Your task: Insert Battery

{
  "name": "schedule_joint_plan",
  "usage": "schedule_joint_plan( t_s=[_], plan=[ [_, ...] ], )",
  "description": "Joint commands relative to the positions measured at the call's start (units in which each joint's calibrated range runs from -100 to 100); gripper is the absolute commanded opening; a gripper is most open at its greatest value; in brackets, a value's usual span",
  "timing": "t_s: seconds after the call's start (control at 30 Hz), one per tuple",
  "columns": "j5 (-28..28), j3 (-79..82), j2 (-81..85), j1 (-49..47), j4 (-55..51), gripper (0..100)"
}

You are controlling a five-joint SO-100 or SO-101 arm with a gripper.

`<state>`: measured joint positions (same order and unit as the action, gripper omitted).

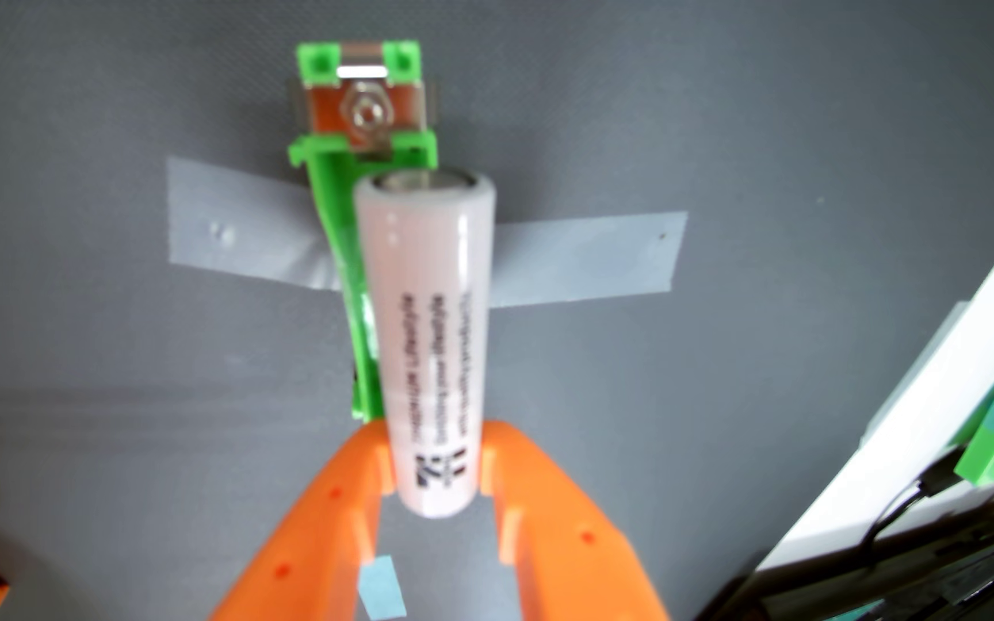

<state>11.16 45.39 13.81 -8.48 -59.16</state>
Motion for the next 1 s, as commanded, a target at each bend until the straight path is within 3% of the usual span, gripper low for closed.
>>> schedule_joint_plan(
  t_s=[0.0, 0.97],
  plan=[
    [-0.2, -0.1, 1.2, 0.8, 0.4, 2],
    [-0.2, 2.1, 1.2, -0.1, 0.7, 2]
  ],
)
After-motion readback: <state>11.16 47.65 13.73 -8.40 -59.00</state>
